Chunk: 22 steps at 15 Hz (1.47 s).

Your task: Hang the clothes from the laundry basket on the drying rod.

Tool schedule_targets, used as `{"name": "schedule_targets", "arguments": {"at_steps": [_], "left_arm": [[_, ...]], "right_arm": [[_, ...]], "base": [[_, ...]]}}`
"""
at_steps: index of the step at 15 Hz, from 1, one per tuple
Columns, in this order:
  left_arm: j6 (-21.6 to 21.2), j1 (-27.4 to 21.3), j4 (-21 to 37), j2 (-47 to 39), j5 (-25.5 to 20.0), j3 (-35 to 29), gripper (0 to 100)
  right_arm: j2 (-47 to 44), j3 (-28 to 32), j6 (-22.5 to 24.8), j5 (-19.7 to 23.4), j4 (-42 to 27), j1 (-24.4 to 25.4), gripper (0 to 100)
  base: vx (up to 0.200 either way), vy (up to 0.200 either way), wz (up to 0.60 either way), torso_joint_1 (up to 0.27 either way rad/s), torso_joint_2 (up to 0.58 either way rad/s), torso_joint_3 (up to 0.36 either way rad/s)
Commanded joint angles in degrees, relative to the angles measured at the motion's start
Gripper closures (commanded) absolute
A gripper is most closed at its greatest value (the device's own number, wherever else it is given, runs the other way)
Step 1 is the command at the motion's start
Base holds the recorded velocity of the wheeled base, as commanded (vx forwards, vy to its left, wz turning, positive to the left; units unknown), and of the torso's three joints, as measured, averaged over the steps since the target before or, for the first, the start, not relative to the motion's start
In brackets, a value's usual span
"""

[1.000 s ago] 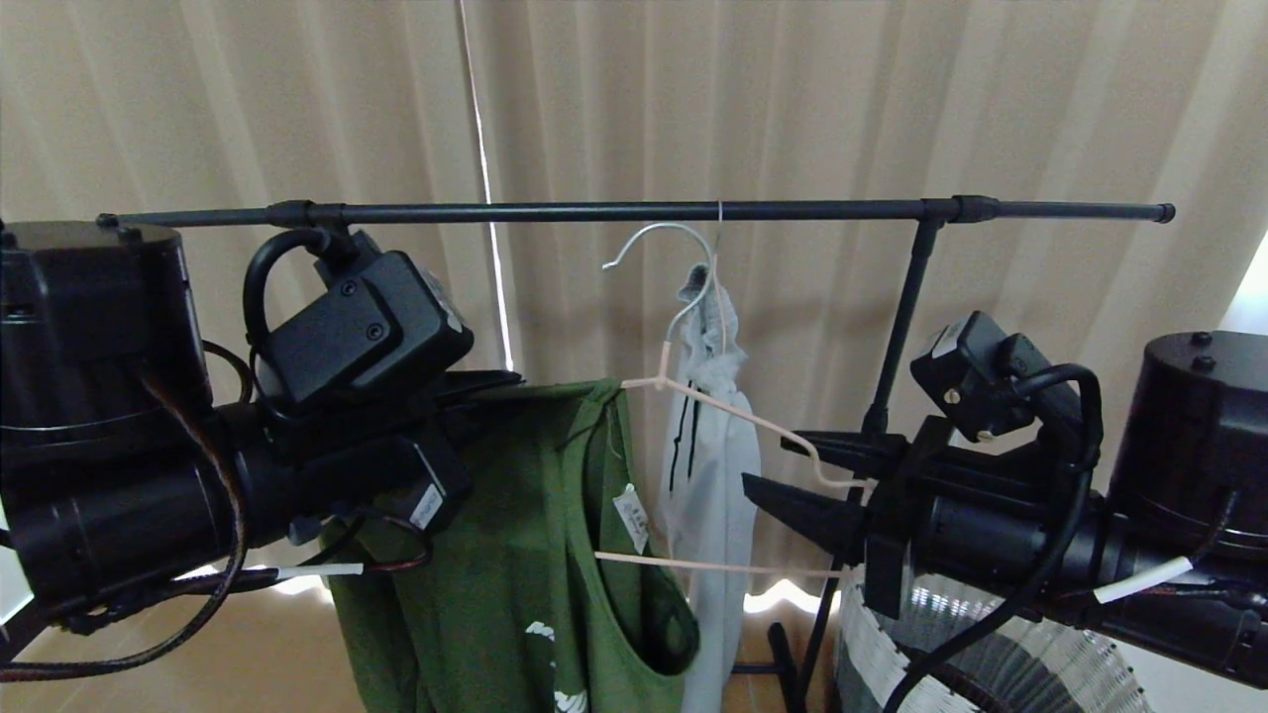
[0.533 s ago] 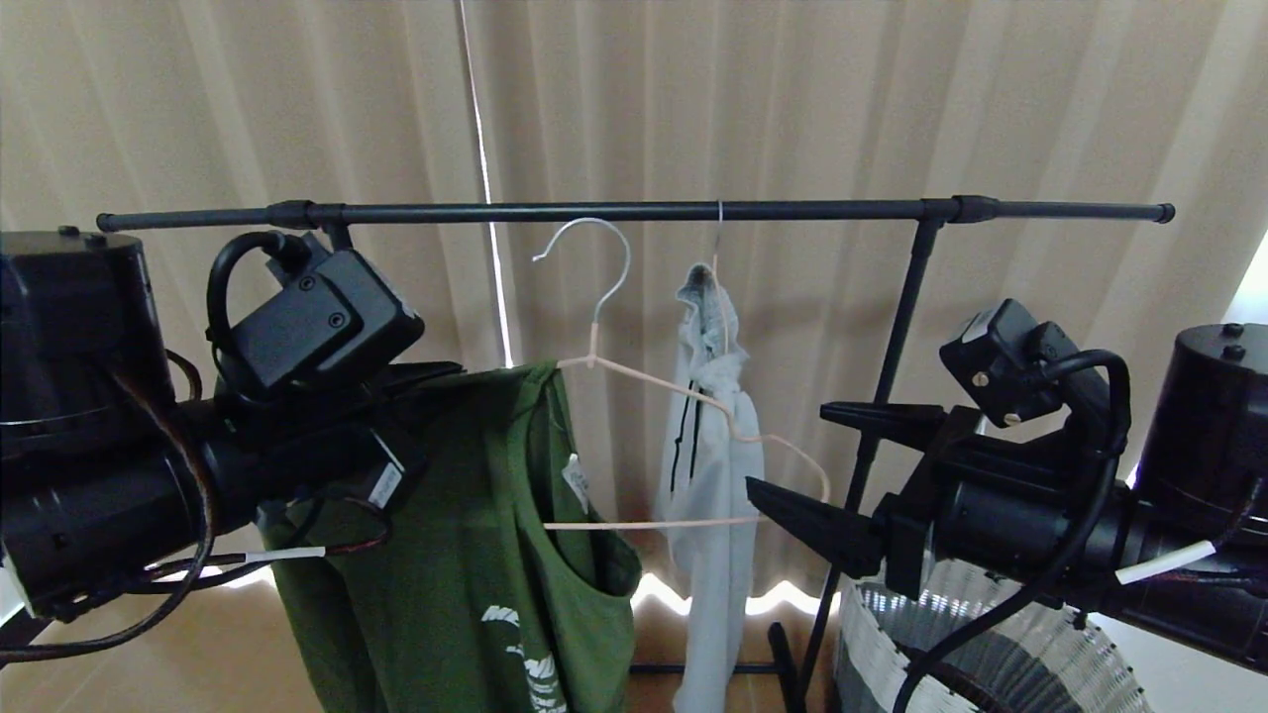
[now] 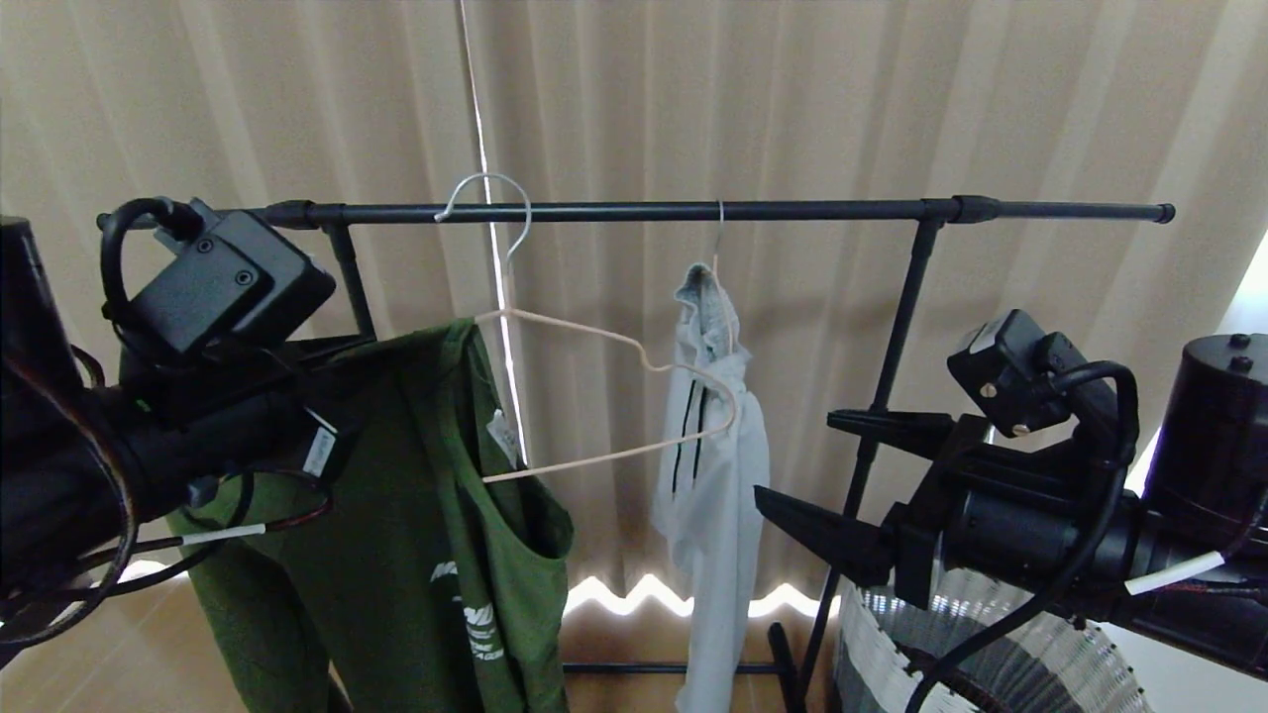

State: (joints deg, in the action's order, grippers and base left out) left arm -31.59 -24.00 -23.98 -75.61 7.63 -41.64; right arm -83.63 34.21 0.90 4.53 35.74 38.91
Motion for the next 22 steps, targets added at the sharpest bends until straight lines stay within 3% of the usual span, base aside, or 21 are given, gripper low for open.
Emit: {"name": "schedule_targets", "arguments": {"at_steps": [1,6,9,14,22], "left_arm": [[1.70,0.18,-1.16,0.72,0.02,-0.10,100],[3.11,-0.69,-8.54,0.28,-0.25,-0.72,100],[5.66,-4.12,-8.63,0.28,-0.42,-0.90,100],[10.32,-9.92,-8.63,-0.24,-0.25,-5.73,100],[11.20,-14.05,-8.63,0.02,-0.42,-7.31,100]], "right_arm": [[-0.13,-0.02,-0.02,0.12,0.03,0.02,0],[-1.27,0.51,-1.52,0.56,0.12,3.80,0],[-3.38,1.21,-2.92,0.47,0.73,6.18,0],[-8.75,3.50,-3.19,-0.23,7.59,8.11,0],[-15.25,8.24,-3.19,-2.16,9.26,7.93,0]], "base": [[0.000,0.000,0.00,0.000,0.00,0.000],[0.000,0.000,0.00,0.000,0.00,0.000],[0.000,0.000,0.00,0.000,0.00,0.000],[0.000,0.000,0.00,0.000,0.00,0.000],[0.000,0.000,0.00,0.000,0.00,0.000]]}}
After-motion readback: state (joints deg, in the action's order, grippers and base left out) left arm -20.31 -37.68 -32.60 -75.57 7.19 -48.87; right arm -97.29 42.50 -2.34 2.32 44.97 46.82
